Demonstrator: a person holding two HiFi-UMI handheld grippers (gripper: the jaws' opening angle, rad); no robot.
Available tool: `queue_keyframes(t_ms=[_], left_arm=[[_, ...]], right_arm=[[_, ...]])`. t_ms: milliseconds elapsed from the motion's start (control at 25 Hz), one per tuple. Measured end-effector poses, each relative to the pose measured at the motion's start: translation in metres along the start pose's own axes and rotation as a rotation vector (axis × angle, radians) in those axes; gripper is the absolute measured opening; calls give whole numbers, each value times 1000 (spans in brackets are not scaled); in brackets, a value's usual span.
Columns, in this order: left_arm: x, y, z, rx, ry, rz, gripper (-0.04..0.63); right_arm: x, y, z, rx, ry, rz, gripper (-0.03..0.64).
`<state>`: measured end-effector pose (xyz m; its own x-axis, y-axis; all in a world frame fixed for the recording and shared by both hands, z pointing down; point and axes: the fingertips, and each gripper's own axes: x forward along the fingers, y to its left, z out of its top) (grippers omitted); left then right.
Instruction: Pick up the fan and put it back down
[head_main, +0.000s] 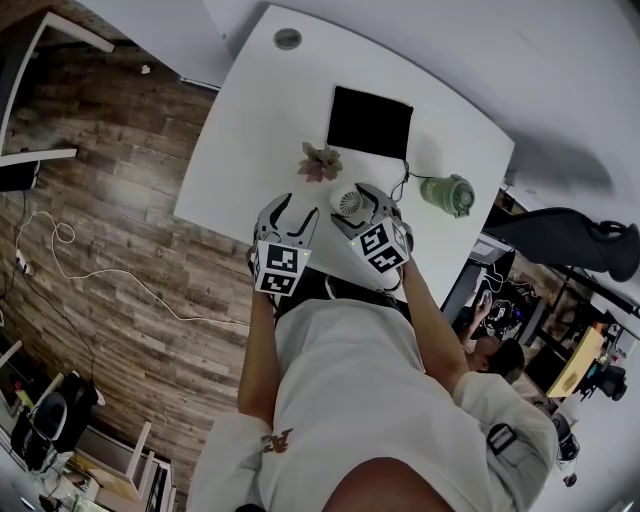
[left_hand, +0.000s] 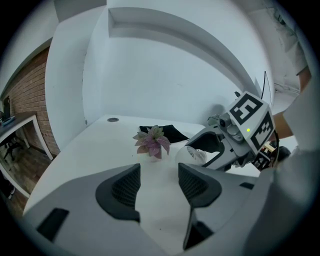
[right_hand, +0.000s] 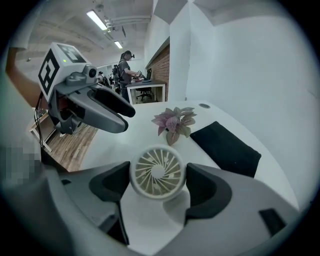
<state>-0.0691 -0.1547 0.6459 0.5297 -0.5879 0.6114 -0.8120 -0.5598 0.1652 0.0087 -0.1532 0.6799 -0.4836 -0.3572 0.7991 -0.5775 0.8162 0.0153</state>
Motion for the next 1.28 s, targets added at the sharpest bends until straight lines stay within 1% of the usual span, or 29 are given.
queue_keyframes(t_ms=[400, 800, 1120, 1280], left_arm=[[-1, -2, -6, 1, 7, 2, 235], [-7, -5, -6, 6, 2, 12, 235], [-13, -12, -5, 15, -11, 20, 235], [-17, -15, -2, 23, -21, 23, 235]], right_arm=[[10, 6, -8, -45, 48, 16, 357], [16, 12, -13, -76, 74, 28, 359], [16, 13, -13, -100, 68, 4, 359], [13, 13, -13, -99, 63, -14, 390]])
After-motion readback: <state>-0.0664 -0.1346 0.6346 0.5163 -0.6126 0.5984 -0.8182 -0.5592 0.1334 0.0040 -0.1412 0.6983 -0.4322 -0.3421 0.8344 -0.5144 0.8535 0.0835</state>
